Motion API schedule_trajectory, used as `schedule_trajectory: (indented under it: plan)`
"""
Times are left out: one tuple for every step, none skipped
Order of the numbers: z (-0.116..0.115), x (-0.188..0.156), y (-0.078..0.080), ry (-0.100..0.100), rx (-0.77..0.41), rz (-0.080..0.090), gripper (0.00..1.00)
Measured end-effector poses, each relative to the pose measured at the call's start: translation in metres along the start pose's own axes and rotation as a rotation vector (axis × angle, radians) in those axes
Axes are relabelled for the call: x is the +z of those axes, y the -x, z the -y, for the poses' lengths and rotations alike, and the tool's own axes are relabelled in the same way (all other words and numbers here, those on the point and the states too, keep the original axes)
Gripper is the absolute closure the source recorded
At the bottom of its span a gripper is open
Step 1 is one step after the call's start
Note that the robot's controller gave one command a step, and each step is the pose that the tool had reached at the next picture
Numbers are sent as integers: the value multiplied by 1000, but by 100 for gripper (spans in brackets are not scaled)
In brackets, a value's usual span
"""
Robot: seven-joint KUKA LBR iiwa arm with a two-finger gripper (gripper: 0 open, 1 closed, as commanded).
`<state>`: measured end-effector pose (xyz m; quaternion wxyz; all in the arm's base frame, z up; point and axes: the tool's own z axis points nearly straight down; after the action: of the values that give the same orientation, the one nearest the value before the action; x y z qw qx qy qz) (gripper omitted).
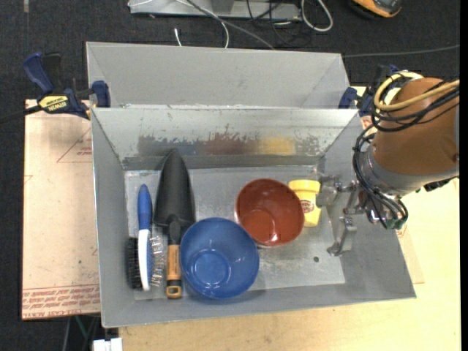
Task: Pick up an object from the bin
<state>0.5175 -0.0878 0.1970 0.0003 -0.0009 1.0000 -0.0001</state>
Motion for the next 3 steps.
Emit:
schedule_trajectory:
  plan:
    - [-41,33,18,1,-128,0,0]
    - [-51,31,-5,1,8,0,0]
    - [-77,90,23,4,-242,2,0]
